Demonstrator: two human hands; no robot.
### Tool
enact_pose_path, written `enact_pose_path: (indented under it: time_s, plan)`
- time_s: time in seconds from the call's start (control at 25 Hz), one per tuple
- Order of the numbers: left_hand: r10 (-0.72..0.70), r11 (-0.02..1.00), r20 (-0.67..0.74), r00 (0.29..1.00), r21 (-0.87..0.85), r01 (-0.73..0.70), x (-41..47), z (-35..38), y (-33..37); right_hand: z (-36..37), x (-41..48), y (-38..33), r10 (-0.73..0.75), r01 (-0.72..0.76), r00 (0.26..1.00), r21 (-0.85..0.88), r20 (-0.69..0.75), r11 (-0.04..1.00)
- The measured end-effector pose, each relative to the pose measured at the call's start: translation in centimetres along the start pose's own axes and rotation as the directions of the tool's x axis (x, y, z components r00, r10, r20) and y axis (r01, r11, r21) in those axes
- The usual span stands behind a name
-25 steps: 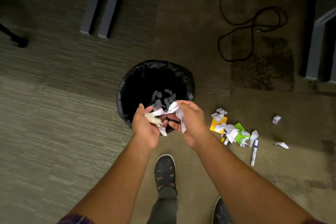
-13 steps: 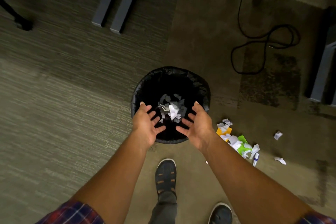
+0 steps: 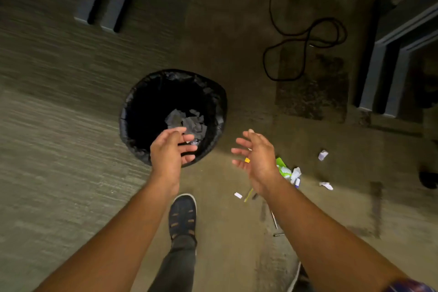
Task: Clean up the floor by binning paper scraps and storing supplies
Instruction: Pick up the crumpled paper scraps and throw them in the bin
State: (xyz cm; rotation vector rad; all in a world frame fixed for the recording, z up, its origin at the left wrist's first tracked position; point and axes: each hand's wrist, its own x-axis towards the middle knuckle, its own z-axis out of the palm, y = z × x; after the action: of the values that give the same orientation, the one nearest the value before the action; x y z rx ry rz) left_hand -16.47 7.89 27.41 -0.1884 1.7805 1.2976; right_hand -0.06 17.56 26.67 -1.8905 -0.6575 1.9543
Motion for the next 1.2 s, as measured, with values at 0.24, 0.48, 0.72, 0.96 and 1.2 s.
enact_pose_path:
  time_s: [0.24,0.48,0.72,0.96,1.2]
  plan:
    - [0.034,0.954,0.144,0.989,0.290,-0.075,-2.9,6.4,-13.1,-16.3,3.2,3.2,-0.078,0.070,0.982,-0.052,-0.171,0.996]
    - [-0.014,0.718,0.168,0.986,0.688,-0.106,1.8,8.0,-28.1,-28.0,10.4,13.5,-0.236,0.098,0.947,-0.503,-0.218,0.859]
    - [0.039,0.303,0.430,0.902,0.855,-0.421,6.9,8.5,-35.7,-31.7,16.6,23.5,-0.176,0.140,0.982,-0.884,0.067,0.446]
    - [-0.025,0.055,0.619,0.785,0.785,-0.617,9.3,8.4,-38.8,-31.8,19.1,27.5,-0.175,0.122,0.982,-0.931,0.064,0.344]
    - [-0.027,-0.069,0.657,0.753,0.751,-0.657,10.2,9.2,-38.9,-31.8,20.3,28.0,-0.144,0.098,0.989,-0.887,0.037,0.450]
